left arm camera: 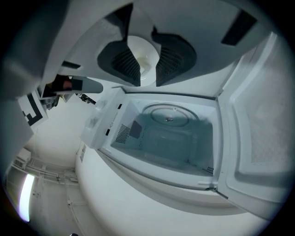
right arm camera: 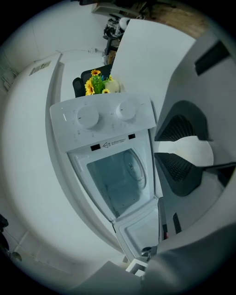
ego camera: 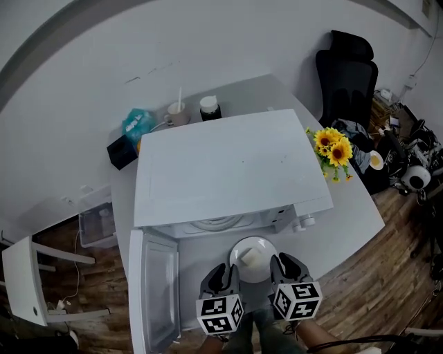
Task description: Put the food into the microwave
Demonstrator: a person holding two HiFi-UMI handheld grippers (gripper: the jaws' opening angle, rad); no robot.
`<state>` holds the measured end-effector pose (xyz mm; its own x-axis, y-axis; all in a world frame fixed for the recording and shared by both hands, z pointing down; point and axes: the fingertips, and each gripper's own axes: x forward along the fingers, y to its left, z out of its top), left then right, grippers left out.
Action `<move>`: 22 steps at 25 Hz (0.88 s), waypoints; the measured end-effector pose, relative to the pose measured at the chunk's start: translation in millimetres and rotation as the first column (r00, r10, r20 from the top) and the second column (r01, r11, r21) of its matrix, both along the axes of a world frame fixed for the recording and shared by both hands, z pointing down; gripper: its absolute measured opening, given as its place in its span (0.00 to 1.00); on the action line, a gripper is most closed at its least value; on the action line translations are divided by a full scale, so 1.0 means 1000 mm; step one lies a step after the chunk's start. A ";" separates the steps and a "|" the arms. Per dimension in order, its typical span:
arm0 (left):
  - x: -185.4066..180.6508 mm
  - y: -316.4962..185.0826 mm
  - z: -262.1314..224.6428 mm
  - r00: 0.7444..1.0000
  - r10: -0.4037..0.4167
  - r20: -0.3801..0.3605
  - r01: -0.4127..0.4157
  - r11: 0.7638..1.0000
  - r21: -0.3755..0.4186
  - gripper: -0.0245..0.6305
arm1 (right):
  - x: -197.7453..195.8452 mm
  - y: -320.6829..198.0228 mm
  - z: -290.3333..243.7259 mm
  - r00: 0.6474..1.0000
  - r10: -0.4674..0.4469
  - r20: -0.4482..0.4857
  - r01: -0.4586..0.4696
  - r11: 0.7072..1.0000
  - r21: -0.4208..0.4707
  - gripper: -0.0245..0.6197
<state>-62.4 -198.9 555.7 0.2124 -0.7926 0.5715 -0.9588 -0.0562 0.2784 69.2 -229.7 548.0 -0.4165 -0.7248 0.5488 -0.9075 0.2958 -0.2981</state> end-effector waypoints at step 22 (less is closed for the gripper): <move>-0.001 -0.005 0.074 0.998 -0.032 -0.062 0.022 0.987 -0.156 0.20 | 0.017 -0.006 0.073 0.998 0.047 -0.039 -0.052 0.988 -0.142 0.15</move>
<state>-63.8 -203.8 629.8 0.2320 -0.7014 0.6740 -0.9393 0.0184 0.3426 86.4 -235.7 620.8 -0.3605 -0.6569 0.6622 -0.9307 0.2066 -0.3017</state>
